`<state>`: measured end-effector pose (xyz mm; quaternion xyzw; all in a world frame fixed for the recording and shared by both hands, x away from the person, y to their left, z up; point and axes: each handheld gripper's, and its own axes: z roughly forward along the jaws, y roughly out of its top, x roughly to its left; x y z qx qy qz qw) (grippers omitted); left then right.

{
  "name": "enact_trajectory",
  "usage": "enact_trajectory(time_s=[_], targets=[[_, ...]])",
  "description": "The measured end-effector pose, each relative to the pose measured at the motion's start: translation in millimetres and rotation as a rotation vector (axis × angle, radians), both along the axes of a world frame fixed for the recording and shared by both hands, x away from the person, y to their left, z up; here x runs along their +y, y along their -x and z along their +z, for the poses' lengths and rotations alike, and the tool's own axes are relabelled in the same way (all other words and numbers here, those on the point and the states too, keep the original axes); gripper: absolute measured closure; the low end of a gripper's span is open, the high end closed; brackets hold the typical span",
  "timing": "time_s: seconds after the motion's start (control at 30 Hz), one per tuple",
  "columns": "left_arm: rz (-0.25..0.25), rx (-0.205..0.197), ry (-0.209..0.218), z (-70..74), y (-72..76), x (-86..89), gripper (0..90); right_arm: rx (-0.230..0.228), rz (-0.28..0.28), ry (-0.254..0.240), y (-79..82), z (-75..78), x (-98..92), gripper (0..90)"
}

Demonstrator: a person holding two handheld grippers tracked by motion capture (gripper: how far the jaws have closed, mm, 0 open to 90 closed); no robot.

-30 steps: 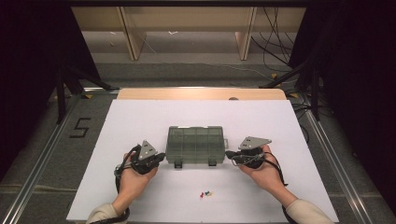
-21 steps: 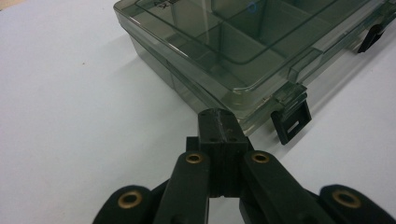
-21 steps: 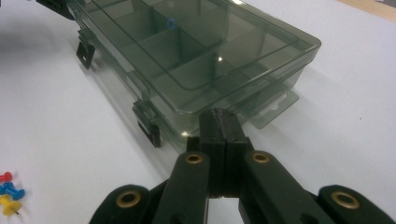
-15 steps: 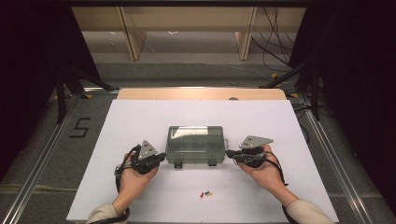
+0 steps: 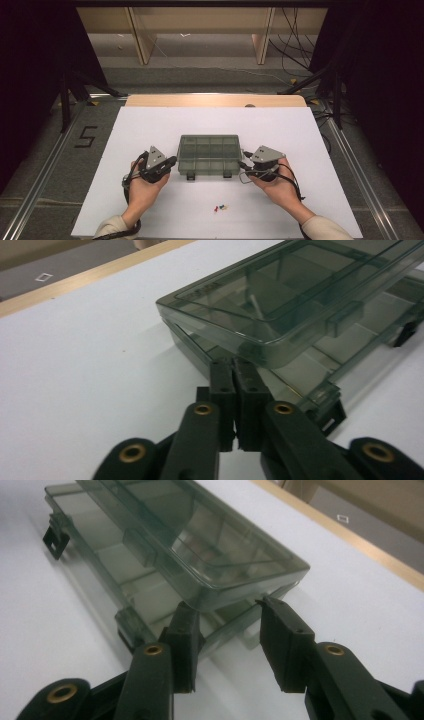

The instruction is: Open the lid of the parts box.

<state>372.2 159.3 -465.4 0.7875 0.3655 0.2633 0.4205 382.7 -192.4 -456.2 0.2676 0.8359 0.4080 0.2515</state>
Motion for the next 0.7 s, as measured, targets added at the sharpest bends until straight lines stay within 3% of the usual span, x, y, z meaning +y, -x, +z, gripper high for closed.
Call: enact_trajectory(time_s=[0.03, 0.17, 0.27, 0.33, 0.37, 0.4, 0.47, 0.7], targets=[[0.012, -0.008, 0.009, -1.2, -0.5, -2.0, 83.0, -0.013, 0.004, 0.005, -0.3, 0.8, 1.2, 60.8], [0.004, -0.036, -0.025, -1.5, -1.4, -4.4, 76.7, -0.048, -0.003, 0.008, 0.0, 3.4, 4.1, 61.6], [-0.022, -0.079, -0.031, 0.3, -2.2, -9.9, 72.8, -0.082, -0.005, 0.006, -0.8, 7.6, 7.8, 62.2], [0.002, -0.081, -0.015, 1.1, -1.2, -13.8, 71.2, -0.09, -0.012, -0.002, -1.9, 9.1, 8.7, 62.7], [-0.007, -0.108, -0.023, 2.7, -4.2, -14.0, 71.1, -0.09, -0.015, -0.008, -2.6, 10.1, 8.6, 62.9], [0.011, -0.113, -0.002, 3.4, -5.2, -15.3, 71.2, -0.089, -0.019, -0.016, -3.1, 10.8, 9.1, 63.1], [0.039, -0.129, -0.003, 6.3, -6.9, -16.0, 72.0, -0.108, -0.027, -0.024, -4.9, 11.6, 10.4, 63.7], [0.058, -0.196, 0.01, 14.6, -12.6, -18.3, 74.2, -0.16, -0.053, -0.041, -8.3, 18.2, 12.4, 68.8]])
